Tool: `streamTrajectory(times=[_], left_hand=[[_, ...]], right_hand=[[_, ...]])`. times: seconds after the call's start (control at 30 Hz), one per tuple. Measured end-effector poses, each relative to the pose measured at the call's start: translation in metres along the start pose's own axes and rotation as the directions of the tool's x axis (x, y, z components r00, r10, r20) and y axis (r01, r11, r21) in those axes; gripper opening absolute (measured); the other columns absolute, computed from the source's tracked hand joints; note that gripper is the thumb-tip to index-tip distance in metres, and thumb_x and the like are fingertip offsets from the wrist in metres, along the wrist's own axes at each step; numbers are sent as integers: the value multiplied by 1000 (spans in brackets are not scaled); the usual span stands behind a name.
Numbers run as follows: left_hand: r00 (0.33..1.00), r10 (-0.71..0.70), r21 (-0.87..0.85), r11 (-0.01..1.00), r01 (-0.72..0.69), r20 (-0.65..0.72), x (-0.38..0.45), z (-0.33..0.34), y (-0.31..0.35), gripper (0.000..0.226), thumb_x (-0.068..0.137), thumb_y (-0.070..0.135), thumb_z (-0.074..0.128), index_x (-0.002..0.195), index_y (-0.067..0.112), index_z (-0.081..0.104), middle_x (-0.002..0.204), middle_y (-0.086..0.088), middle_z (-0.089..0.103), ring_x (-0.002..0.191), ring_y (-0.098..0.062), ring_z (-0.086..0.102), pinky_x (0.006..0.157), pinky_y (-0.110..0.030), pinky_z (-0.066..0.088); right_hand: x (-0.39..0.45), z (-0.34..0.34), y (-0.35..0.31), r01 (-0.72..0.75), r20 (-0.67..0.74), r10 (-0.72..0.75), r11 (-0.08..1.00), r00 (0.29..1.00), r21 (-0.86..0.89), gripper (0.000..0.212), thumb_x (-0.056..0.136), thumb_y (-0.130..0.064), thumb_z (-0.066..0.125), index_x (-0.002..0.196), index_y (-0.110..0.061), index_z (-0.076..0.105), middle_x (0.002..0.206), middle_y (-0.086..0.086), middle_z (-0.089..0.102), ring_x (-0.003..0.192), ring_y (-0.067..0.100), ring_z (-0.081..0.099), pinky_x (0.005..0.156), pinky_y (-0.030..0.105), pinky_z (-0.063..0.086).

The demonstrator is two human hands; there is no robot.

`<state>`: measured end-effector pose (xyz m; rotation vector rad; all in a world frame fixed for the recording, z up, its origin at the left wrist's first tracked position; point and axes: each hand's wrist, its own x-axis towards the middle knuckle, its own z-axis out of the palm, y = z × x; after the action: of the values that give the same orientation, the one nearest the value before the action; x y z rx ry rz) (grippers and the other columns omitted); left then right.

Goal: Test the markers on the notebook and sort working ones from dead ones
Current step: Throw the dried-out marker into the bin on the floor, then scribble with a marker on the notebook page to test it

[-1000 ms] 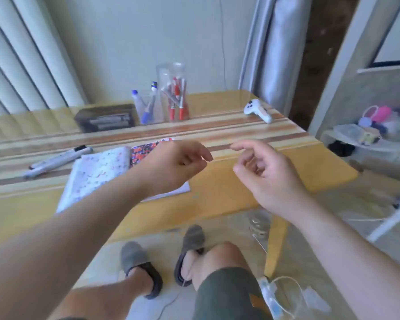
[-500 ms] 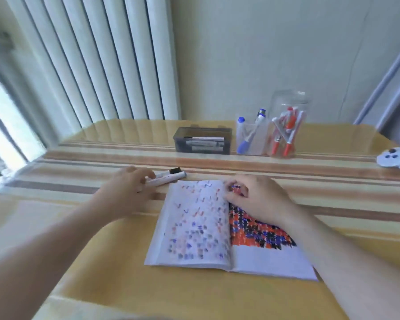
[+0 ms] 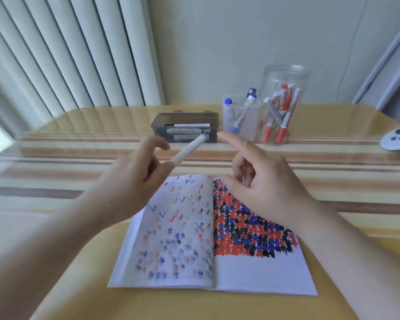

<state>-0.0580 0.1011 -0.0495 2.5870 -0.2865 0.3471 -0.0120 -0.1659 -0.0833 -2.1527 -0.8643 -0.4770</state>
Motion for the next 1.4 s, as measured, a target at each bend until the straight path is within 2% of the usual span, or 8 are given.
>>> streamTrajectory(times=[0.13,0.27,0.37,0.47,0.77,1.13,1.27,1.4], left_hand=[[983,118,-310,948,-70,141,29,30,59,17,101,47,54,105,31,49,73,-1,66,61,-12,56,60,-34,47],[977,214,-445,876,-185,16,44,60,58,32,105,51,41,100,24,59,82,0,61,80,-20,58,74,-49,51],[972,221,-239,942,-234,-83,45,77,39,32,106,48,39,128,32,55,111,7,56,108,-9,50,93,-33,43],[927,374,-126,919,-373,-18,43,83,32,39,108,42,40,140,26,56,118,6,55,111,-10,49,98,-25,38],[889,452,-122,889,-441,72,38,82,34,28,108,32,41,126,15,54,79,14,49,67,-10,43,59,-25,31],[931,319,-312,915,-255,177,37,77,34,49,96,58,58,130,28,39,66,3,57,63,-10,55,61,-26,43],[908,267,-388,913,-130,324,34,70,33,46,90,35,70,115,27,32,70,-6,53,64,-17,49,64,-42,46],[837,359,-137,933,-333,413,28,70,38,37,84,43,66,117,44,47,83,8,55,77,-7,49,70,-33,40]], right_hand=[[1,1,2,50,-86,-59,993,995,-105,31,86,-21,77,115,-28,71,72,-16,54,64,3,52,59,26,42],[1,-6,7,-265,-104,291,941,951,209,10,92,-36,72,91,-26,69,68,-8,65,58,9,58,51,28,44],[7,-10,7,-384,56,521,549,852,742,27,100,-35,54,83,-16,63,52,8,49,44,20,40,45,29,29],[12,-6,6,-425,223,529,297,819,855,22,101,-21,43,90,-16,61,46,10,38,42,19,26,45,28,18],[7,7,12,-433,252,472,328,845,839,14,84,-12,43,82,-16,57,45,11,37,39,18,30,42,24,26],[9,-16,14,-468,273,415,496,868,732,29,84,-24,44,81,-16,72,57,17,55,49,24,45,44,28,29],[14,-59,8,-408,184,523,353,832,842,28,77,-43,64,76,-17,76,65,13,64,56,22,51,48,22,38],[12,-83,-11,-392,162,447,490,880,778,33,60,-34,90,76,-20,65,61,8,56,52,18,46,47,20,33]])
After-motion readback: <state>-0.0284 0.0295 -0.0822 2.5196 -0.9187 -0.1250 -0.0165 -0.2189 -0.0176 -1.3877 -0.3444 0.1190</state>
